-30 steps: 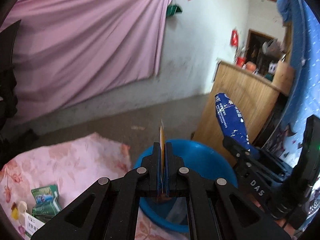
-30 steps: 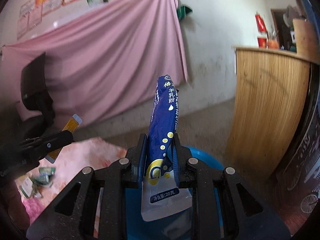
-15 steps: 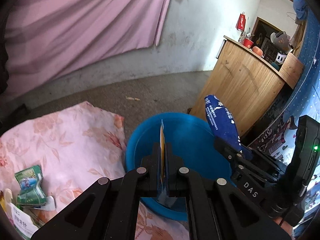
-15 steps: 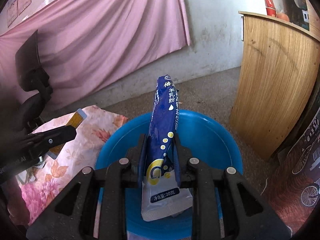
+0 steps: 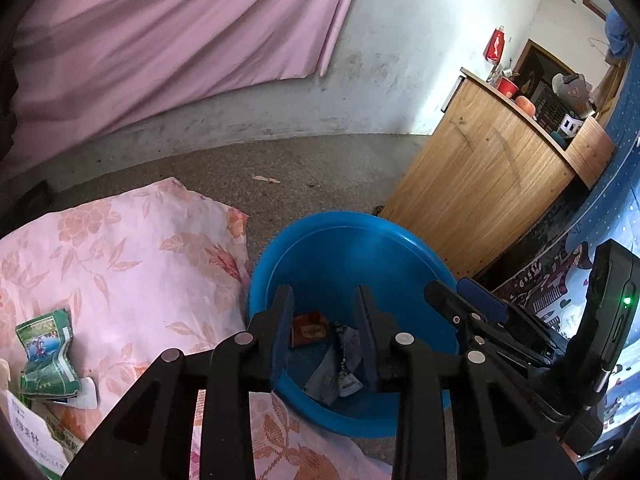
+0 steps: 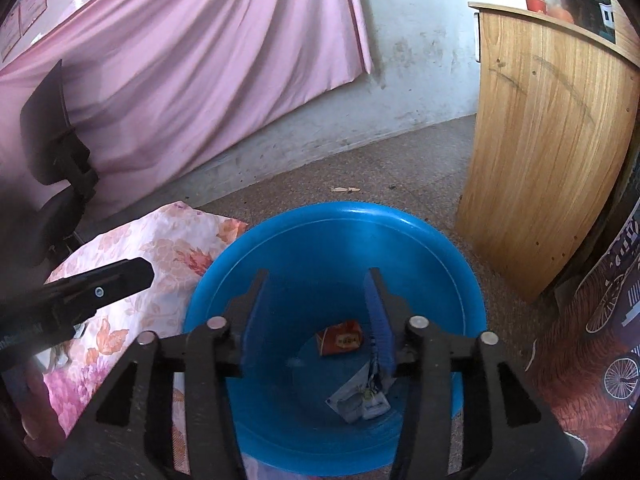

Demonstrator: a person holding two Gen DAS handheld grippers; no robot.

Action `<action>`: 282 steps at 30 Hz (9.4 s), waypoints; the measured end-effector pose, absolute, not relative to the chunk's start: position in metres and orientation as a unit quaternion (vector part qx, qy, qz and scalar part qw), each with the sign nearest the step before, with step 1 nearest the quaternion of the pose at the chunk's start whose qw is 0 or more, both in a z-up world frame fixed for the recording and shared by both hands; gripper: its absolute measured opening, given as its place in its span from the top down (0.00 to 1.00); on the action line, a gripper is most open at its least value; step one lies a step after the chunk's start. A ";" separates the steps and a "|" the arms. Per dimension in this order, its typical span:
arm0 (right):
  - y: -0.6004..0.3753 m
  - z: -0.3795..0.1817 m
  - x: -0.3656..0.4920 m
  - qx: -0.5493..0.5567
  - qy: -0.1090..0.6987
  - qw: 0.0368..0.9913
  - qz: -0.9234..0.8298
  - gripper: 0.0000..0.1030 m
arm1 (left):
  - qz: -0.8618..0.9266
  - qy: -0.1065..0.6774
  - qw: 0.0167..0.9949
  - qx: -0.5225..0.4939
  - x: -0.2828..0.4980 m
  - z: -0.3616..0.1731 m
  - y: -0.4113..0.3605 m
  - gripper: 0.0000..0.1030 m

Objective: Collect trash
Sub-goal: 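Open both tools to drop the items into the basin, then move both tools back over the bed toward the remaining trash, then grasp the yellow cylinder with the left tool while the right grasps the green wrapper, then carry the yellow cylinder and green wrapper over the blue basin with both tools, then open both tools to drop the cylinder and wrapper into the basin, then move both tools back over the bed toward the remaining trash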

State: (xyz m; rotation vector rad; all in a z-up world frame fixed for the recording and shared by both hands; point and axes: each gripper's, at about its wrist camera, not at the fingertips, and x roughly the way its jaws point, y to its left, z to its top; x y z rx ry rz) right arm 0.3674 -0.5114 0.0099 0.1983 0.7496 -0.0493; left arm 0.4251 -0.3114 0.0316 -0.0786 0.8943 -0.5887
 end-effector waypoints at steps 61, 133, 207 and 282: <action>-0.313 0.064 0.332 -0.028 0.141 0.973 0.182 0.00 | 0.066 0.223 0.972 -0.031 0.277 0.033 -0.025 0.02; -0.220 -0.018 0.407 -0.075 0.443 0.848 0.281 0.61 | -0.090 0.453 0.884 -0.067 0.368 -0.048 -0.016 0.89; -0.509 0.033 0.360 0.146 0.313 0.938 0.015 0.61 | -0.294 0.411 0.862 -0.037 0.406 0.035 -0.315 0.88; -0.274 0.022 0.379 -0.093 0.292 0.927 0.217 0.13 | -0.015 0.336 0.941 -0.031 0.333 -0.011 -0.032 0.10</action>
